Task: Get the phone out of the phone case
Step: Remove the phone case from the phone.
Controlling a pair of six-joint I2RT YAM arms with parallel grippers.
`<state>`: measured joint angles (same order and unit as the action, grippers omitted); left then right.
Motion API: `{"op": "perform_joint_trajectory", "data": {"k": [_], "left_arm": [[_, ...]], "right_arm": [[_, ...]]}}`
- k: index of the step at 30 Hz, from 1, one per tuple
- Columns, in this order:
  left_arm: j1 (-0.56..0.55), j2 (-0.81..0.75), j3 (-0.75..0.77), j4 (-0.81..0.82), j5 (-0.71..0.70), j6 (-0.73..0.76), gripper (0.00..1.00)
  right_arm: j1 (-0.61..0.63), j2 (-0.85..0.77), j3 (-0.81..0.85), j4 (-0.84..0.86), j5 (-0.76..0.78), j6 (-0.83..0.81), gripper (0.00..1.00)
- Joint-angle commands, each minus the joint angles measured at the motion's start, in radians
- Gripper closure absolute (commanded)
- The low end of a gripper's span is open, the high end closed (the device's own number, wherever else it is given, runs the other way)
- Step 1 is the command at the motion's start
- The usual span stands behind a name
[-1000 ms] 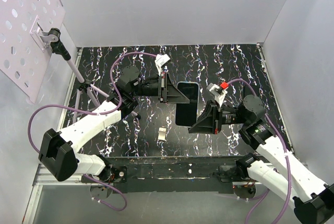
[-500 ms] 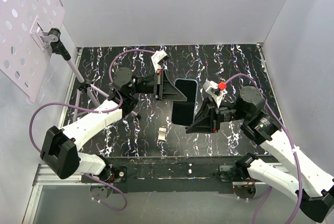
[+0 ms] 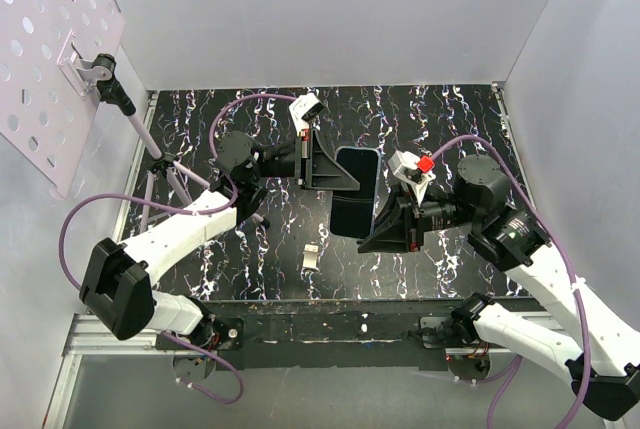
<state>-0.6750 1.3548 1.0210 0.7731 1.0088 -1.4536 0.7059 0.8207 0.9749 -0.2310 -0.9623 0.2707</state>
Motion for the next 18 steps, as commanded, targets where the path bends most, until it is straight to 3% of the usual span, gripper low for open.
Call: {"op": "perform_joint_trajectory", "data": {"k": [1,12,18], "left_arm": [[-0.054,0.026,-0.009,-0.043,-0.084,-0.139,1.00],[-0.070,0.061,-0.021,-0.029,-0.119,-0.194,1.00],[-0.072,0.063,-0.042,-0.003,-0.147,-0.218,1.00]], "right_arm": [[0.010,0.015,0.080,0.081,0.115,-0.217,0.99],[0.021,0.035,0.162,-0.070,0.181,-0.349,0.99],[0.021,0.041,0.145,-0.056,0.266,-0.340,0.99]]}}
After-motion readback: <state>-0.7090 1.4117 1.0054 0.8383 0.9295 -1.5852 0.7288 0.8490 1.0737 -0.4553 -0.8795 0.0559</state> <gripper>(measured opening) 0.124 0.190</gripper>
